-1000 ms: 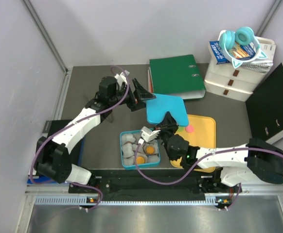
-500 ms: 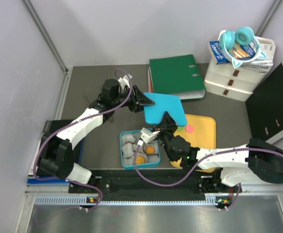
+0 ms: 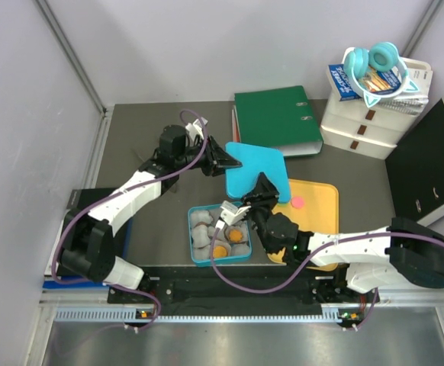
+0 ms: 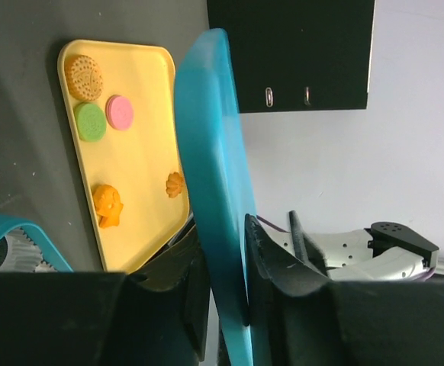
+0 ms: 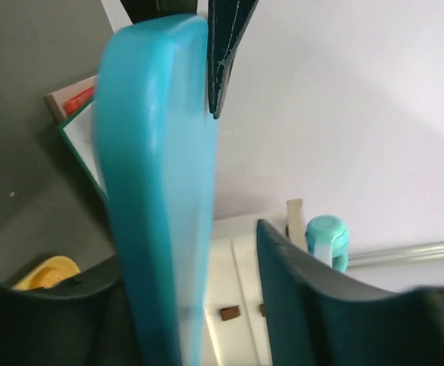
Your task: Pack the cookies
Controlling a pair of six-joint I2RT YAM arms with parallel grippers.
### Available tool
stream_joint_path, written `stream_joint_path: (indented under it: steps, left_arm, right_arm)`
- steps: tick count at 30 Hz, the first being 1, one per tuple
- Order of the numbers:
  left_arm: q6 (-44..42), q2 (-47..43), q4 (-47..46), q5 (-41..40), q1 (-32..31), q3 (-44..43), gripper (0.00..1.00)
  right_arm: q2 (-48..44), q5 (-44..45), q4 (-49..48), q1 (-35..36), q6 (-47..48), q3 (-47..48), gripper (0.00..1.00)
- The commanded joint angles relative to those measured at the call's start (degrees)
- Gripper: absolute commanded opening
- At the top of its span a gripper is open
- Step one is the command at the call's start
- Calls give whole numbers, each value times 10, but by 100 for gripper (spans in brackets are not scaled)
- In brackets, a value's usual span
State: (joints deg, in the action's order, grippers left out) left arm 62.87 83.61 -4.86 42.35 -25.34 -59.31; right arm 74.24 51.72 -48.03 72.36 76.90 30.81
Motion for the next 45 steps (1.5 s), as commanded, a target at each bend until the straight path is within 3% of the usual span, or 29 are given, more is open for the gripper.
stream_joint_path:
  steps: [1,2,7,15,19,20,24,28,31,32,34,35,36,39,45]
  left_arm:
    - [-42,-33,-9,1,-4,-6,0]
    - [-42,-35,-9,-4,-4,-8,0]
    - [-52,-30,-3,-34,2,-43,0]
    - [-49,15,8,-63,39,-153,0]
    - [-24,25,-14,-78,58,-180,0]
    - [-21,26,-15,-88,68,-189,0]
    - [-24,11,-5,-101,93,-205,0]
    - [-50,-19,34,-105,121,-200,0]
    - [-71,-51,79,-111,122,-160,0]
    - [-71,-72,80,-111,122,-144,0]
    - [-78,-99,88,-118,122,-103,0]
    - [-81,-123,103,-122,122,-93,0]
    - [-89,-133,113,-125,122,-83,0]
    - [-102,-168,146,-119,122,-53,0]
    - [-130,-225,239,-104,122,-23,0]
  right_arm:
    - [-29,10,-23,2,-19,23,57]
    - [-30,14,-22,2,-20,22,66]
    - [-66,37,56,9,-69,21,84]
    - [-155,101,221,37,-175,-5,92]
    - [-194,125,357,40,-302,13,94]
    - [-201,126,443,40,-337,23,94]
    - [-236,129,616,40,-551,78,95]
    - [-263,132,668,38,-643,103,98]
    - [-263,64,768,-29,-767,166,96]
    - [-264,42,785,-88,-807,180,96]
    - [-275,-62,816,-155,-873,213,96]
    - [-279,-102,819,-236,-907,230,95]
    - [-282,-182,824,-271,-924,237,94]
    - [-270,-296,834,-371,-974,268,93]
    - [-233,-390,830,-377,-1031,294,94]
